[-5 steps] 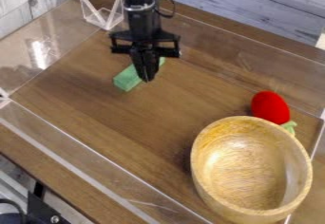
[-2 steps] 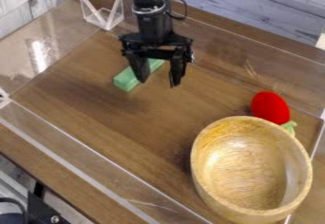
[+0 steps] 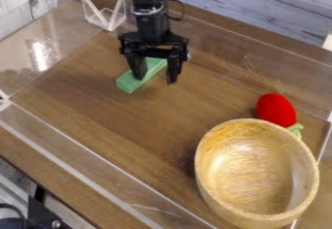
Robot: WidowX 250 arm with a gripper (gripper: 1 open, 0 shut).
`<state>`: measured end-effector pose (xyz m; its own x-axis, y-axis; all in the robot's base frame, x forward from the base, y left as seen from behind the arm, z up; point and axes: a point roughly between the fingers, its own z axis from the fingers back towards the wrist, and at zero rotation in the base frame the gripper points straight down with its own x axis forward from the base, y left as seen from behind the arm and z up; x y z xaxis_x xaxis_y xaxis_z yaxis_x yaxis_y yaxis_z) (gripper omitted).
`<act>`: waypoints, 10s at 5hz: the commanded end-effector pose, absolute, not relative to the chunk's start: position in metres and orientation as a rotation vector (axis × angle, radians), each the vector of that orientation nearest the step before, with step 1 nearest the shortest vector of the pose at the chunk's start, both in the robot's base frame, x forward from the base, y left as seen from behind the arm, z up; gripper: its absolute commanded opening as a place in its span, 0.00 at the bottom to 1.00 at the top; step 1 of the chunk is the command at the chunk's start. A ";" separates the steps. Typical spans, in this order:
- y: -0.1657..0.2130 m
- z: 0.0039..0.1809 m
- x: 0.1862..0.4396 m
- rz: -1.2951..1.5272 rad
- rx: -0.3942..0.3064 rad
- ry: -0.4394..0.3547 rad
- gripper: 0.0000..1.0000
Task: Put the green block in the brown bowl
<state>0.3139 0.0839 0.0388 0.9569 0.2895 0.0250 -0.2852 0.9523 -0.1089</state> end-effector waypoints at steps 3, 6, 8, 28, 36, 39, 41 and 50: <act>0.096 0.040 0.316 0.329 -0.074 -0.078 0.00; 0.096 0.097 0.328 0.191 -0.107 -0.081 0.00; 0.059 0.122 0.332 0.262 -0.114 -0.099 0.00; 0.082 0.045 0.316 0.030 -0.071 0.056 0.00; 0.075 0.029 0.298 0.191 -0.124 0.142 0.00; 0.063 0.054 0.308 0.219 -0.151 0.117 0.00; 0.069 0.127 0.328 0.084 -0.193 0.061 0.00; 0.136 0.126 0.369 0.016 -0.307 0.024 0.00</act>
